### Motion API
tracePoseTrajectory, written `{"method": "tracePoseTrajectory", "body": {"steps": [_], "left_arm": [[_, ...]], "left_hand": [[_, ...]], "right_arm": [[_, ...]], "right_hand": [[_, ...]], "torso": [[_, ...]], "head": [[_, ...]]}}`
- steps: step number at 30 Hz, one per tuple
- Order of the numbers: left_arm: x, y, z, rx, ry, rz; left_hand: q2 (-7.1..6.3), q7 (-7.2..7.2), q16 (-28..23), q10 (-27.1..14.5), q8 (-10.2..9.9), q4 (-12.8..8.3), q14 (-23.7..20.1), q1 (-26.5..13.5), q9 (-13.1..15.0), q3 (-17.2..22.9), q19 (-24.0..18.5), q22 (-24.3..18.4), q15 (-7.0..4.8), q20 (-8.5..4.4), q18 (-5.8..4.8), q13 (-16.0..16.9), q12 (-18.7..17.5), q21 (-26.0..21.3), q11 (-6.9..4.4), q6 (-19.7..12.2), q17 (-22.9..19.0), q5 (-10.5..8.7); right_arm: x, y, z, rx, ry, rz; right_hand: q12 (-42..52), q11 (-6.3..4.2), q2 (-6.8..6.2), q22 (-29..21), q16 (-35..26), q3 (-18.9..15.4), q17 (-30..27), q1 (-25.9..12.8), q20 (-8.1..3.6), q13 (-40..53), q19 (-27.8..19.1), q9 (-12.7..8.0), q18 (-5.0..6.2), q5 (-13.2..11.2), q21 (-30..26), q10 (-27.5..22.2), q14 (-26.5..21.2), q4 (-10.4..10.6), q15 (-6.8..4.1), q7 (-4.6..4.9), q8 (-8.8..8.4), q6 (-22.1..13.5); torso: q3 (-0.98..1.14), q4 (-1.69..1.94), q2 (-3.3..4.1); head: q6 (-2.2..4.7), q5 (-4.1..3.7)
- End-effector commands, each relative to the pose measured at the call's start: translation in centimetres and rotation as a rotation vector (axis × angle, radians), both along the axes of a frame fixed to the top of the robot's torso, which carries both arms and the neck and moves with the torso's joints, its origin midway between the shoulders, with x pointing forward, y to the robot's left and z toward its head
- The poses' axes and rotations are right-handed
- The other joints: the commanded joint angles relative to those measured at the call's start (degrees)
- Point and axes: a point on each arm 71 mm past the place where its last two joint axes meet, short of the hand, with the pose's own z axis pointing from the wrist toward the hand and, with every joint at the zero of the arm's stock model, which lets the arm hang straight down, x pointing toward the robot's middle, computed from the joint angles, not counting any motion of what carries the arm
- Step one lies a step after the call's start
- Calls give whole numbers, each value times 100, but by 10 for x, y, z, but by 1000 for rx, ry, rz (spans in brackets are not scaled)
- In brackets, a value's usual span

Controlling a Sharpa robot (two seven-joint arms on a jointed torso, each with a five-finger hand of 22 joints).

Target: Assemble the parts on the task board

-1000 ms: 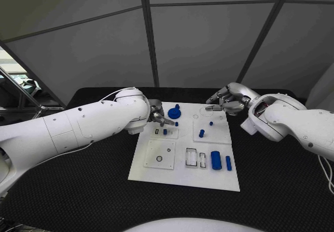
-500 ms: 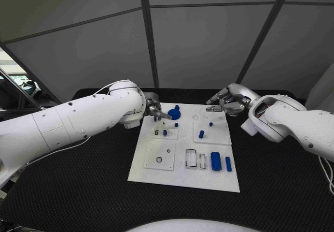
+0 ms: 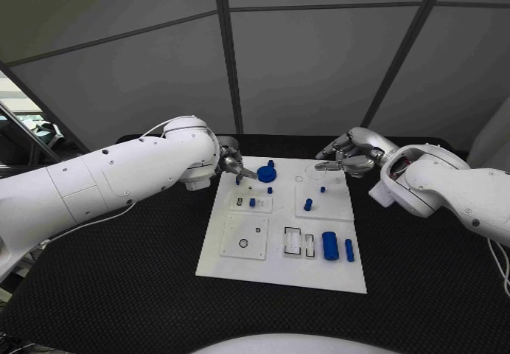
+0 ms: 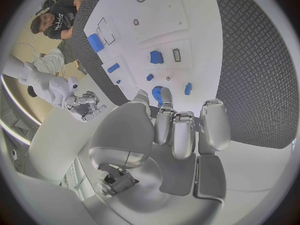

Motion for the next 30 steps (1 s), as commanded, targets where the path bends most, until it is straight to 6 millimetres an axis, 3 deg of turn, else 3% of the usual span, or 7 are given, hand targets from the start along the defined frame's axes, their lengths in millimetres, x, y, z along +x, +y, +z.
{"method": "tracePoseTrajectory", "body": {"steps": [1, 8, 30], "left_arm": [[-2, -1, -3, -12, 6, -11], [-8, -4, -15, -47, -20, -4], [-16, -19, -45, -34, 35, -21]], "left_hand": [[13, 8, 14, 152, -30, -2, 615, -126, -26, -63, -27, 8, 34, 16, -124, 1103, -16, -35, 38, 31, 1509, -24], [-23, 9, 14, 158, -75, -2, 615, -219, -80, -178, -7, 34, 32, 16, -129, 1109, -5, -25, 38, 49, 1509, -24], [-35, 5, 14, 160, -104, -34, 615, -143, -117, -203, 0, 43, 30, 15, -130, 1112, -4, -24, 36, 65, 1509, -19]], "right_arm": [[0, 0, 2, 0, -5, 5], [1, 0, 1, 0, -5, 4], [1, 1, 1, 0, -5, 8]], "right_hand": [[-15, 1, -11, 1, -29, -13, 4, -65, 3, -1, -2, -3, 46, 33, -20, -31, 30, 24, 8, 0, -27, -55], [-15, 1, -11, 1, -29, -13, 4, -65, 3, -1, -2, -3, 46, 33, -20, -31, 30, 24, 8, 0, -27, -55], [-15, 1, -11, 1, -29, -13, 4, -65, 3, -1, -2, -3, 46, 33, -20, -31, 30, 24, 8, 0, -27, -55]], "torso": [[-5, -1, -2], [-14, 8, 3], [-5, -4, 6]], "head": [[11, -10], [11, -23], [-32, -6]]}}
